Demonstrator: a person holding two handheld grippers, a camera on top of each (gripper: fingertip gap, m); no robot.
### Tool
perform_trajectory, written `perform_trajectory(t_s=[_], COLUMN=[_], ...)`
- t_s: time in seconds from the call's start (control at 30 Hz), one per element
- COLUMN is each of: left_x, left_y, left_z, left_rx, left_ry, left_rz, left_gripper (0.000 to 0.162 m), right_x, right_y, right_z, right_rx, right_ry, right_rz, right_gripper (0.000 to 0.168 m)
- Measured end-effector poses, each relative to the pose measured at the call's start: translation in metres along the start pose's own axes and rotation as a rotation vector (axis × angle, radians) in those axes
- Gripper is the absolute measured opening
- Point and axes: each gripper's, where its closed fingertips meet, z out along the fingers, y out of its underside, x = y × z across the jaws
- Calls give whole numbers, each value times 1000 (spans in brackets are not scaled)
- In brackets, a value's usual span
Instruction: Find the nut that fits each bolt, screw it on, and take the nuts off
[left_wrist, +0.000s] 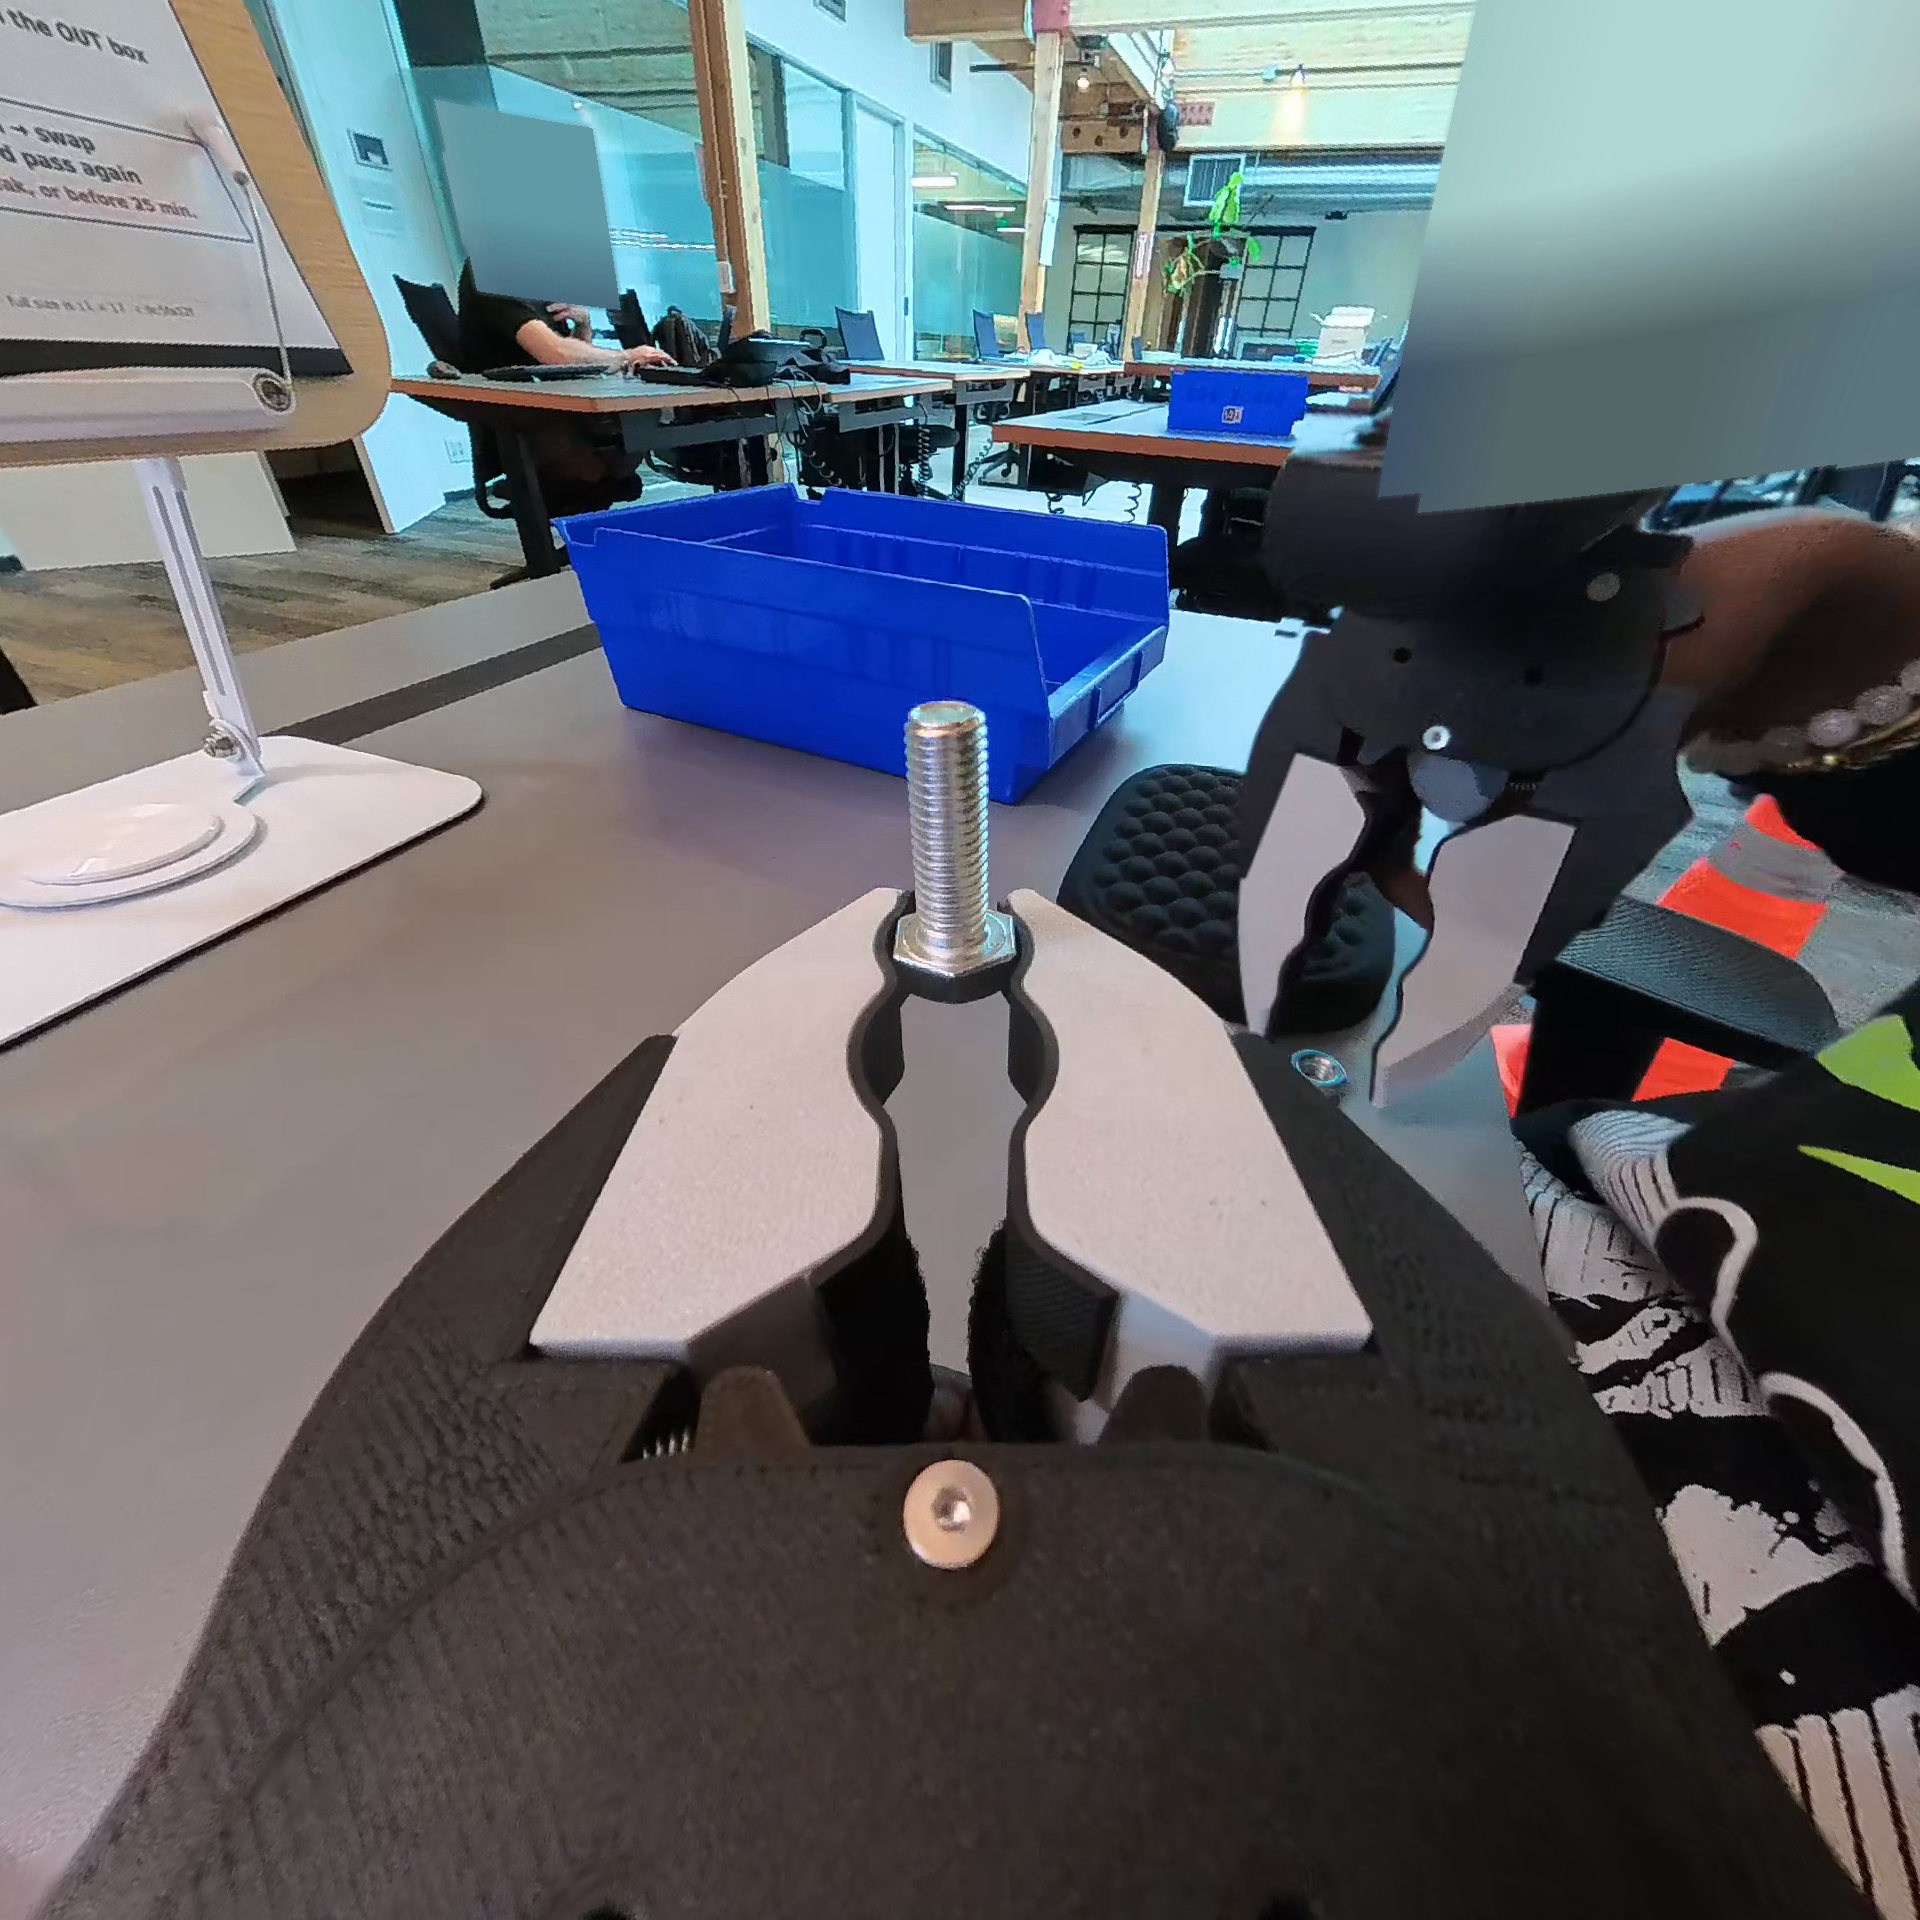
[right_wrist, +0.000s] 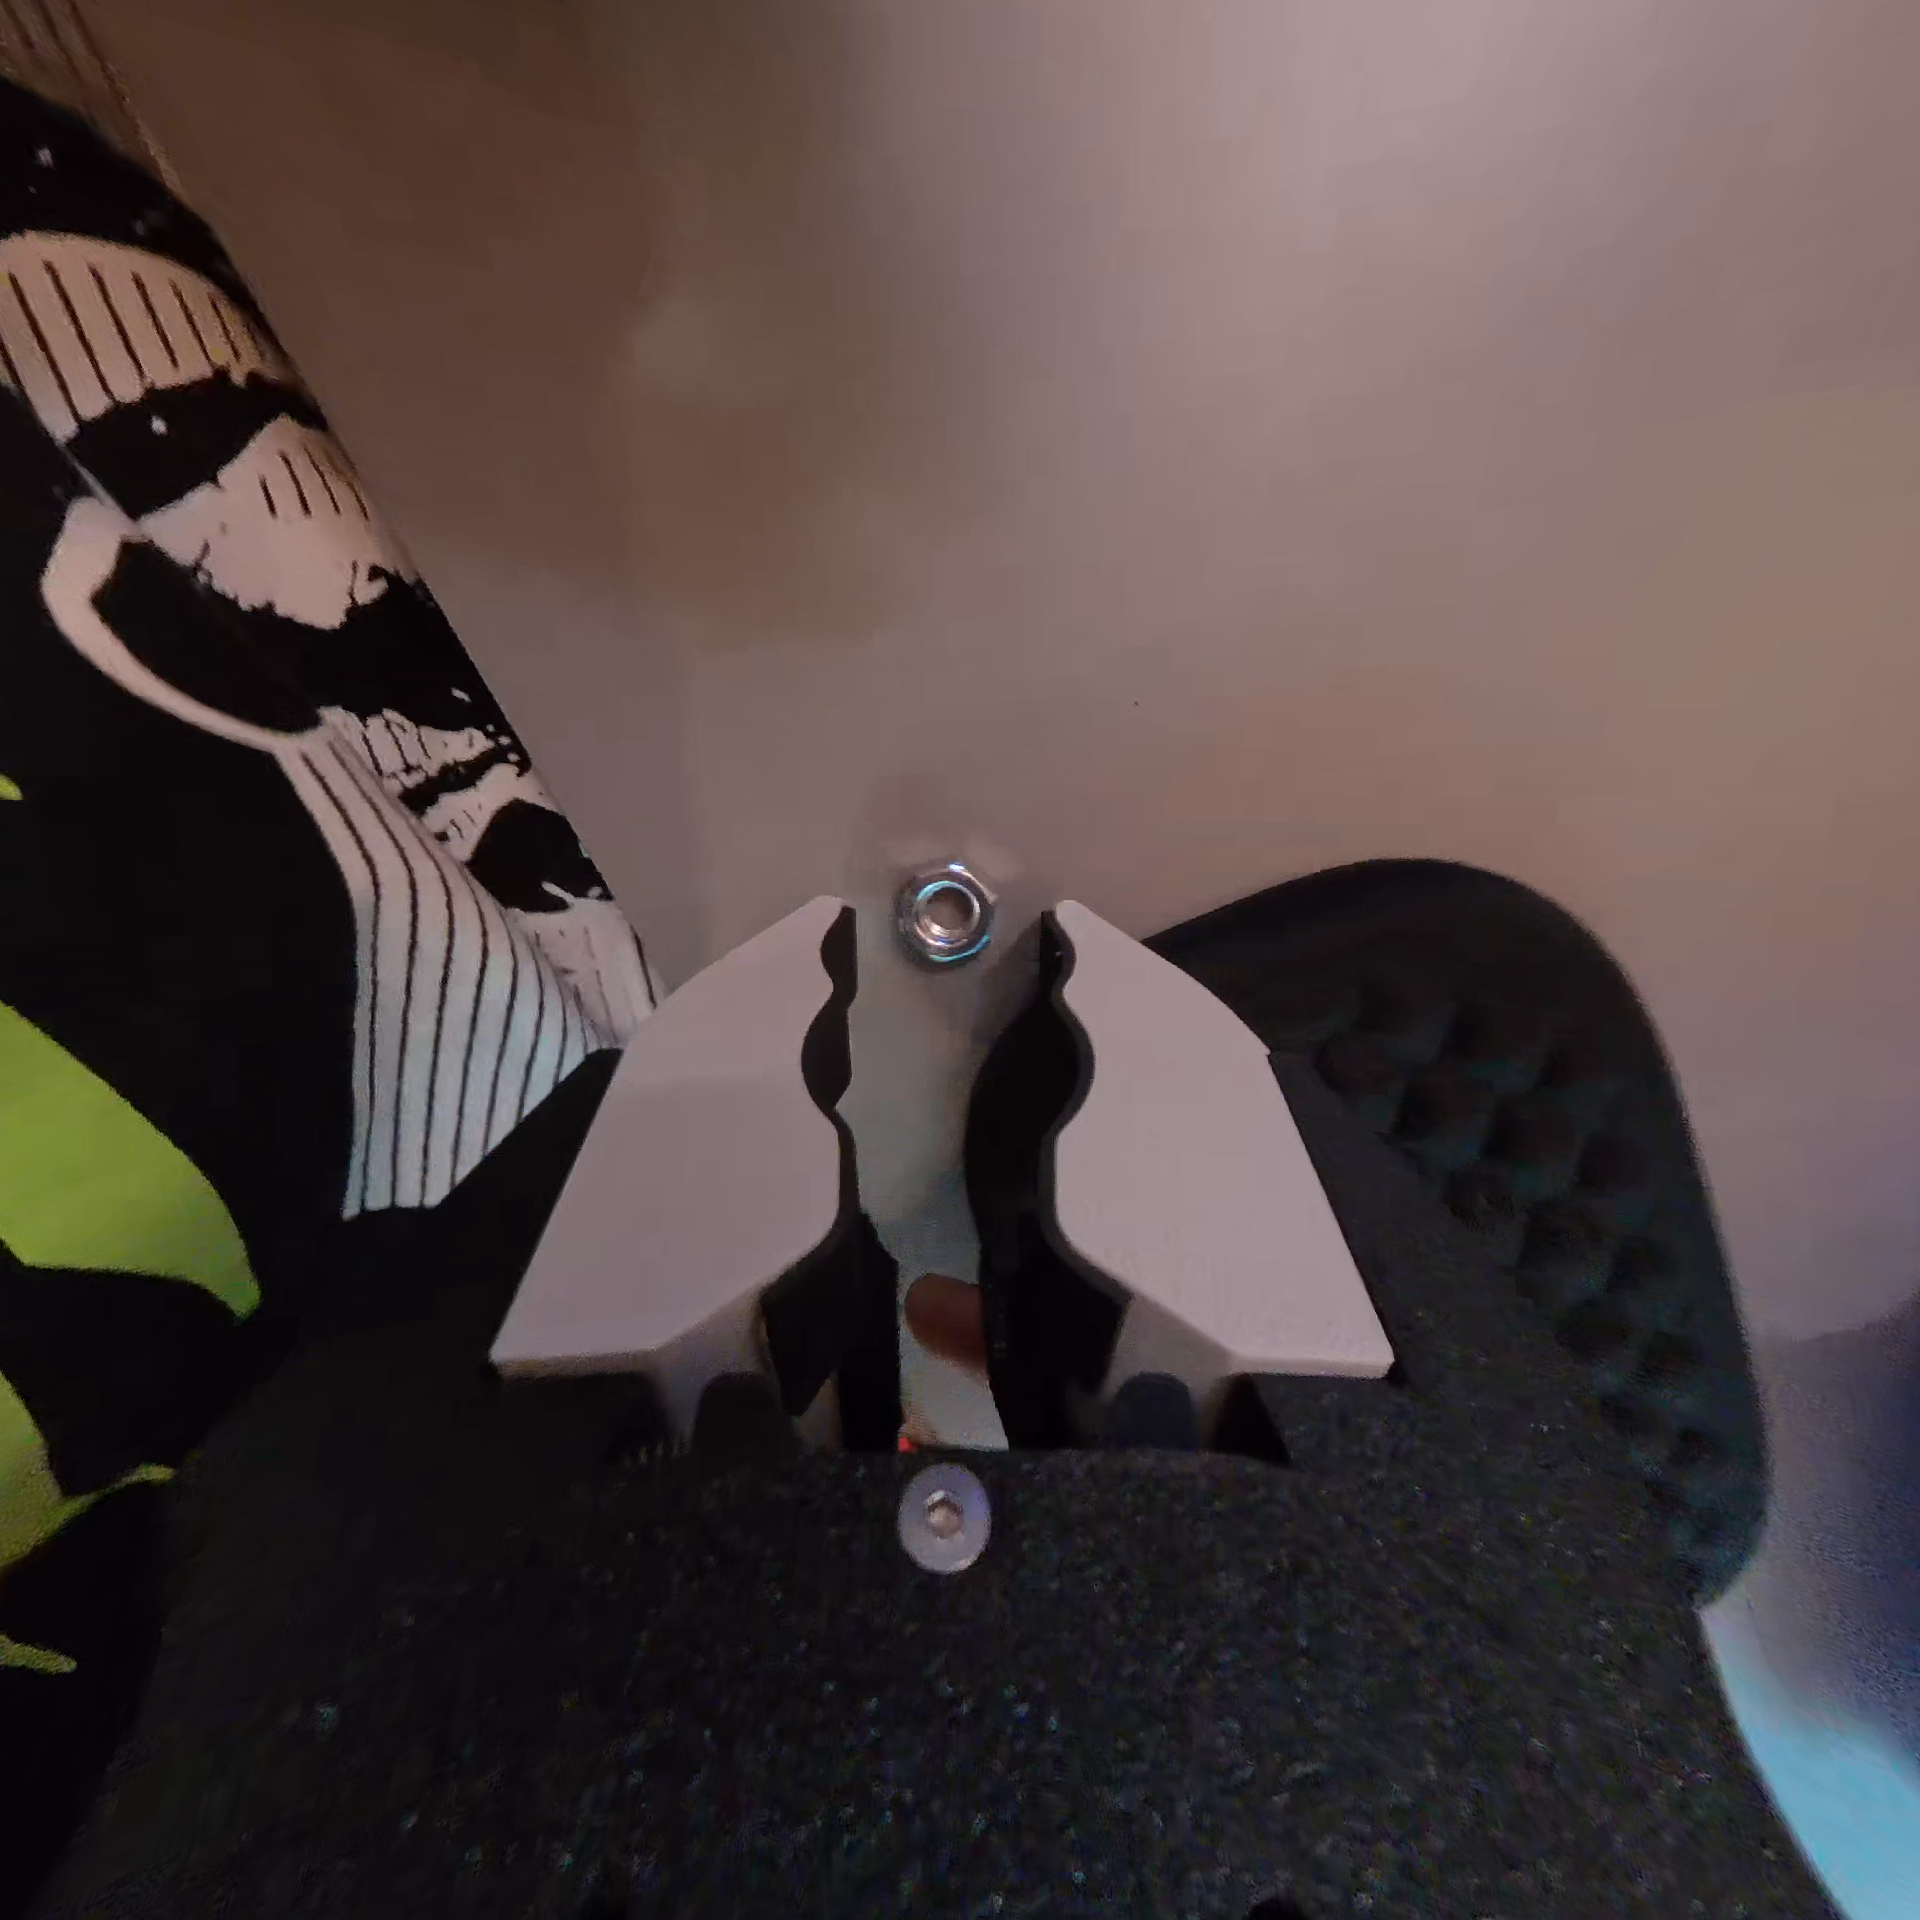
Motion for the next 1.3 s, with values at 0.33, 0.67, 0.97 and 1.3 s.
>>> perform_trajectory(t_s=[0.33, 0.67, 0.97, 1.3], left_x=[0, 9, 38, 45], left_y=[0, 3, 17, 24], left_z=[0, 2, 5, 6], left_rx=[-2, -17, -95, -147], left_ry=[-3, 41, 185, 246], left_rz=[8, 52, 202, 205], left_gripper=[15, 15, 15, 15], right_x=[4, 9, -6, -21], right_y=[-1, -38, -120, -135], right_z=[1, -42, -123, -97], right_rx=[32, 197, 306, 146], right_ry=[58, -83, -179, -264], right_rz=[55, -278, -933, -1168], right_gripper=[20, 17, 17, 17])
